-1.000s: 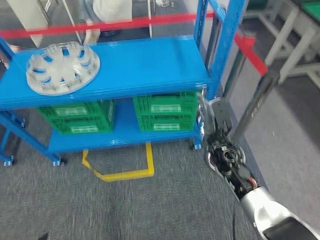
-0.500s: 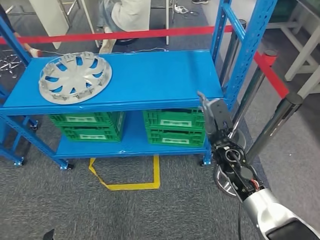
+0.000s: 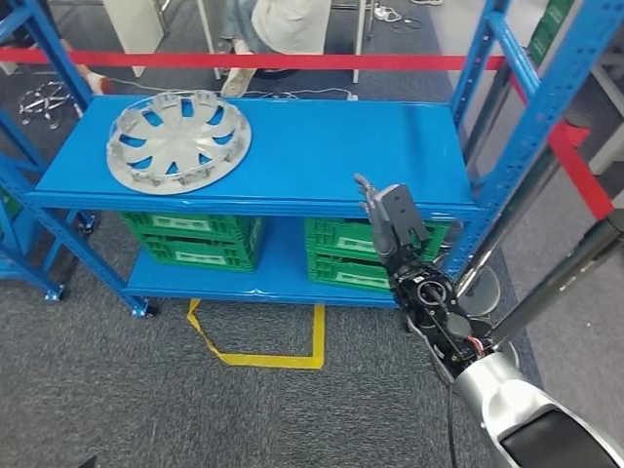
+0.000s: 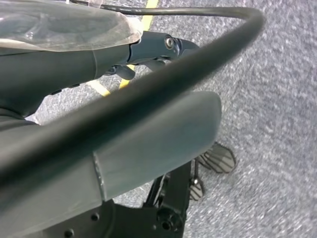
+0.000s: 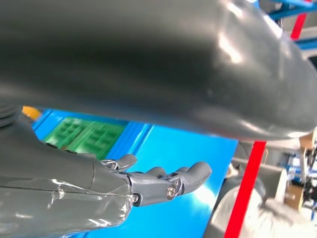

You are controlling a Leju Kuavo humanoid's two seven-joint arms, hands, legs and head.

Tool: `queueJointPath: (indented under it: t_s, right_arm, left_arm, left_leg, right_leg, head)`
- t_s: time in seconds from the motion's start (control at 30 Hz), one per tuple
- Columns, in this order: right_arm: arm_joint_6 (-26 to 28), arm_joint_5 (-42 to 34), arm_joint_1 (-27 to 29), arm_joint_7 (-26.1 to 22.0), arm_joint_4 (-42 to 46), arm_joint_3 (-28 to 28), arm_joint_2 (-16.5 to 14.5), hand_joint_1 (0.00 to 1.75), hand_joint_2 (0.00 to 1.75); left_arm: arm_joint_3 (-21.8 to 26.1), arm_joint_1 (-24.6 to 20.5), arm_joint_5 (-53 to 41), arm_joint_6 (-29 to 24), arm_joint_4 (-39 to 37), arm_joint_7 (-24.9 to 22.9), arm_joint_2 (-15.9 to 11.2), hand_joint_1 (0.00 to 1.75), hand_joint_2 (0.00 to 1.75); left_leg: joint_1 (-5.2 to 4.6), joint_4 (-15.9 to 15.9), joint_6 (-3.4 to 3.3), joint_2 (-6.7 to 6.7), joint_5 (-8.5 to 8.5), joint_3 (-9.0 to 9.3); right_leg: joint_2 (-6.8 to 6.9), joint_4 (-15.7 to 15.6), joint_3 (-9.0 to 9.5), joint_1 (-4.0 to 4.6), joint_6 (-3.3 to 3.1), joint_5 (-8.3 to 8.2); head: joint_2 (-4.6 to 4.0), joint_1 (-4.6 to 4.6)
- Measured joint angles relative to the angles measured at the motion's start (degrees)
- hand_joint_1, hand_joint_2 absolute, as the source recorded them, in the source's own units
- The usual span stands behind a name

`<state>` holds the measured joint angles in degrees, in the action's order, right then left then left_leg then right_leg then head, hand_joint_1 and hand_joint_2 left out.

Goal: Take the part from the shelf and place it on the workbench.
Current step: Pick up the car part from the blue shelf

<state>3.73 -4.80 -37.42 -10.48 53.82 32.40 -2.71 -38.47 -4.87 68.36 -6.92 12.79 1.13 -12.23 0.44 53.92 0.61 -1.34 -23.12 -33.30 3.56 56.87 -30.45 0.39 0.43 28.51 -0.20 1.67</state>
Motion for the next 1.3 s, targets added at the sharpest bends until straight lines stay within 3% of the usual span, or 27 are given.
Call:
queueJointPath:
  t_s: [0.03, 0.1, 0.13, 0.17, 0.2, 0.23, 0.3, 0.37, 0.43, 0.47, 0.53, 0.6, 0.67, 0.7, 0.73, 0.8, 0.83, 0.9, 0.97, 1.03, 1.1, 1.13, 1.17, 1.2, 1.23, 1.3]
  right_arm:
    - [0.0, 0.0, 0.0, 0.0, 0.0, 0.0, 0.0, 0.00, 0.00]
    - [0.1, 0.0, 0.3, 0.1, -0.2, 0.1, 0.0, 0.00, 0.00]
    - [0.1, 0.0, 0.5, 0.1, -0.3, 0.1, 0.0, 0.00, 0.00]
    - [0.1, 0.0, 0.7, 0.2, -0.3, 0.1, 0.0, 0.00, 0.00]
    - [0.1, 0.0, 0.9, 0.2, -0.4, 0.1, 0.0, 0.00, 0.00]
    - [0.1, 0.0, 0.9, 0.2, -0.4, 0.1, 0.0, 0.00, 0.00]
    - [0.1, 0.0, 0.8, 0.2, -0.4, 0.2, 0.1, 0.00, 0.00]
    - [0.1, 0.0, 0.7, 0.3, -0.5, 0.2, 0.1, 0.00, 0.00]
    - [0.1, 0.0, 0.7, 0.3, -0.5, 0.3, 0.1, 0.00, 0.00]
    - [0.1, 0.0, 0.7, 0.3, -0.5, 0.3, 0.1, 0.00, 0.00]
    - [0.1, 0.0, 0.5, 0.3, -0.5, 0.3, 0.1, 0.00, 0.00]
    - [0.1, 0.0, 0.4, 0.3, -0.5, 0.3, 0.1, 0.00, 0.00]
    - [0.0, 0.0, 0.6, 0.3, -0.5, 0.4, 0.1, 0.00, 0.00]
    - [0.0, 0.0, 0.6, 0.3, -0.5, 0.4, 0.1, 0.00, 0.00]
    - [0.0, 0.0, 0.7, 0.3, -0.5, 0.4, 0.1, 0.00, 0.00]
    - [0.0, 0.0, 0.6, 0.3, -0.5, 0.4, 0.1, 0.00, 0.00]
    - [0.0, 0.0, 0.5, 0.3, -0.5, 0.4, 0.1, 0.00, 0.00]
    - [-0.1, 0.0, 0.3, 0.3, -0.5, 0.5, 0.1, 0.00, 0.00]
    - [-0.3, 0.0, 0.1, 0.3, -0.5, 0.6, -0.1, 0.00, 0.00]
    - [-0.5, 0.2, -0.2, 0.1, -0.6, 0.7, -0.2, 0.00, 0.00]
    - [-0.6, 0.2, -0.3, -0.3, -0.8, 0.8, -0.2, 0.00, 0.00]
    - [-0.5, 0.0, -0.2, -0.5, -0.9, 0.8, -0.2, 0.00, 0.00]
    - [-0.5, -0.3, -0.1, -0.8, -1.1, 0.9, -0.2, 0.00, 0.00]
    - [-0.5, -0.6, 0.0, -1.1, -1.2, 1.0, -0.2, 0.00, 0.00]
    - [-0.4, -0.9, 0.0, -1.4, -1.4, 1.0, -0.2, 0.00, 0.00]
    - [-0.4, -1.4, -0.3, -2.0, -1.7, 1.1, -0.3, 0.00, 0.00]
  left_arm:
    - [0.0, 0.0, 0.0, 0.0, 0.0, 0.0, 0.0, 0.00, 0.00]
    - [0.0, -0.1, -0.1, 0.1, 0.0, 0.1, -0.1, 0.00, 0.00]
    - [0.0, -0.1, -0.1, 0.1, 0.0, 0.1, -0.1, 0.00, 0.00]
    - [0.0, -0.1, -0.1, 0.1, 0.0, 0.2, -0.1, 0.00, 0.00]
    - [0.0, 0.0, -0.1, 0.1, 0.0, 0.2, -0.1, 0.00, 0.00]
    - [0.0, 0.0, -0.1, 0.2, 0.0, 0.2, -0.1, 0.00, 0.00]
    - [0.0, 0.0, -0.1, 0.2, 0.0, 0.2, 0.0, 0.00, 0.00]
    - [0.0, -0.1, 0.0, 0.2, 0.0, 0.2, 0.0, 0.00, 0.00]
    - [0.0, 0.0, 0.0, 0.2, 0.0, 0.2, 0.0, 0.00, 0.00]
    - [0.0, 0.1, 0.1, 0.2, 0.0, 0.2, 0.0, 0.00, 0.00]
    - [0.0, 0.1, 0.1, 0.2, 0.0, 0.2, 0.0, 0.00, 0.00]
    - [0.0, -0.1, 0.1, 0.2, 0.0, 0.2, 0.0, 0.00, 0.00]
    - [0.0, -0.2, 0.1, 0.2, 0.0, 0.2, 0.0, 0.00, 0.00]
    - [0.0, -0.1, 0.2, 0.2, 0.0, 0.2, 0.1, 0.00, 0.00]
    - [0.0, -0.1, 0.2, 0.2, 0.0, 0.2, 0.0, 0.00, 0.00]
    - [0.0, -0.1, 0.2, 0.2, 0.0, 0.2, 0.0, 0.00, 0.00]
    - [0.0, -0.2, 0.2, 0.2, 0.0, 0.2, -0.1, 0.00, 0.00]
    - [0.0, -0.2, 0.3, 0.2, 0.0, 0.3, -0.1, 0.00, 0.00]
    - [0.0, -0.1, 0.5, 0.2, 0.0, 0.3, -0.1, 0.00, 0.00]
    - [0.0, -0.1, 0.7, 0.1, 0.0, 0.3, -0.1, 0.00, 0.00]
    - [0.0, -0.2, 0.8, 0.0, 0.0, 0.3, -0.1, 0.00, 0.00]
    - [0.0, -0.2, 0.9, -0.1, 0.0, 0.4, -0.1, 0.00, 0.00]
    - [0.0, -0.2, 0.9, -0.2, 0.0, 0.4, -0.1, 0.00, 0.00]
    - [0.0, -0.2, 1.0, -0.2, 0.0, 0.4, -0.1, 0.00, 0.00]
    - [0.0, -0.2, 1.2, -0.3, 0.0, 0.4, 0.0, 0.00, 0.00]
    - [0.0, -0.1, 1.4, -0.4, 0.0, 0.4, 0.0, 0.00, 0.00]
  left_leg:
    - [0.16, -0.1, -0.26, 0.52, -0.03, 0.31]
    - [0.11, -0.1, -0.61, 1.69, -0.29, 0.60]
    - [0.07, -0.1, -0.69, 2.41, -0.42, 0.71]
    - [0.03, -0.1, -0.72, 3.14, -0.57, 0.85]
    - [0.01, -0.1, -0.68, 3.90, -0.73, 1.08]
    - [0.00, 0.0, -0.59, 4.63, -0.93, 1.41]
    - [0.02, 0.0, -0.30, 5.95, -1.35, 1.84]
    - [0.34, 0.1, 0.21, 7.15, -1.44, 1.51]
    - [0.63, 0.0, 0.91, 8.31, -1.30, 1.12]
    - [0.59, 0.2, 1.20, 7.90, -1.48, 1.02]
    - [0.32, 3.7, 1.70, 5.23, -3.27, -0.64]
    - [0.34, 11.5, 2.08, 2.61, -6.43, -5.01]
    - [0.56, 17.1, 2.41, 2.01, -7.66, -8.78]
    - [0.65, 16.6, 2.53, 1.82, -6.62, -8.99]
    - [0.71, 13.7, 2.58, 1.44, -4.62, -7.83]
    - [0.56, 4.9, 2.41, -0.63, -0.33, -3.53]
    - [0.41, 1.7, 2.14, -1.44, 0.86, -1.91]
    - [0.03, -0.4, 1.46, -1.68, 1.11, -0.95]
    - [0.13, -0.5, 0.82, -0.34, 1.01, -0.83]
    - [0.42, -0.6, 0.19, 0.68, 0.92, -0.42]
    - [0.47, -0.6, -0.35, 1.44, 0.70, -0.06]
    - [0.42, -0.6, -0.50, 1.87, 0.57, 0.07]
    - [0.38, -0.6, -0.59, 2.34, 0.39, 0.26]
    - [0.36, -0.6, -0.60, 2.86, 0.19, 0.51]
    - [0.38, -0.6, -0.51, 3.33, -0.07, 0.85]
    - [0.39, -0.5, -0.13, 4.05, -0.73, 1.61]
  right_leg:
    - [-1.10, 2.8, -1.19, -0.13, 0.29, 1.48]
    - [-2.87, 11.1, -5.30, -0.32, 0.69, 4.94]
    - [-3.16, 14.6, -7.32, -0.33, 0.78, 5.85]
    - [-3.29, 16.1, -8.52, -0.34, 0.77, 5.63]
    - [-3.42, 15.2, -8.55, -0.34, 0.66, 4.17]
    - [-3.76, 11.9, -7.45, -0.34, 0.46, 1.69]
    - [-6.13, 3.5, -4.09, -0.43, -0.12, -2.98]
    - [-8.10, -0.9, -2.08, -0.40, -0.59, -4.35]
    - [-7.54, -1.8, -1.49, -0.38, -0.91, -4.04]
    - [-6.91, -2.2, -1.12, -0.48, -1.12, -4.08]
    - [-5.46, -3.1, -0.20, -0.70, -1.65, -4.12]
    - [-3.94, -3.3, 0.24, -0.58, -2.08, -3.88]
    - [-2.47, -3.3, 0.40, -0.51, -2.21, -3.53]
    - [-1.78, -3.3, 0.53, -0.50, -2.17, -3.35]
    - [-1.11, -3.3, 0.75, -0.50, -2.08, -3.13]
    - [0.11, -3.2, 1.27, -0.32, -1.68, -2.51]
    - [0.59, -3.2, 1.48, -0.16, -1.39, -2.16]
    - [1.48, -3.1, 1.85, 0.16, -0.77, -1.55]
    - [1.98, -2.9, 2.14, 0.01, -0.17, -0.89]
    - [0.09, 0.1, 1.04, -0.33, 0.37, 1.16]
    - [-2.52, 8.1, -2.67, -0.55, 0.74, 4.83]
    - [-3.05, 12.4, -4.93, -0.59, 0.87, 6.30]
    - [-3.28, 15.3, -6.65, -0.61, 0.95, 6.79]
    - [-3.36, 15.9, -7.38, -0.66, 0.96, 6.04]
    - [-3.37, 14.0, -6.93, -0.73, 0.92, 4.13]
    - [-3.67, 5.9, -3.88, -0.90, 0.77, -0.79]
  head:
    - [0.00, -0.33]
    - [0.00, -1.03]
    - [0.00, -1.32]
    - [0.00, -1.57]
    - [0.00, -1.80]
    - [0.00, -2.04]
    - [0.00, -2.39]
    - [0.00, -2.55]
    - [0.00, -2.66]
    - [0.00, -2.63]
    - [0.00, -2.10]
    - [0.00, -1.43]
    - [0.00, -0.96]
    - [0.00, -0.74]
    - [0.00, -0.49]
    - [0.00, 0.02]
    - [0.00, 0.12]
    - [0.00, -0.04]
    - [0.00, -0.40]
    - [0.00, -0.83]
    - [0.00, -1.51]
    - [0.00, -1.84]
    - [0.00, -2.07]
    - [0.00, -2.28]
    - [0.00, -2.47]
    - [0.00, -2.96]
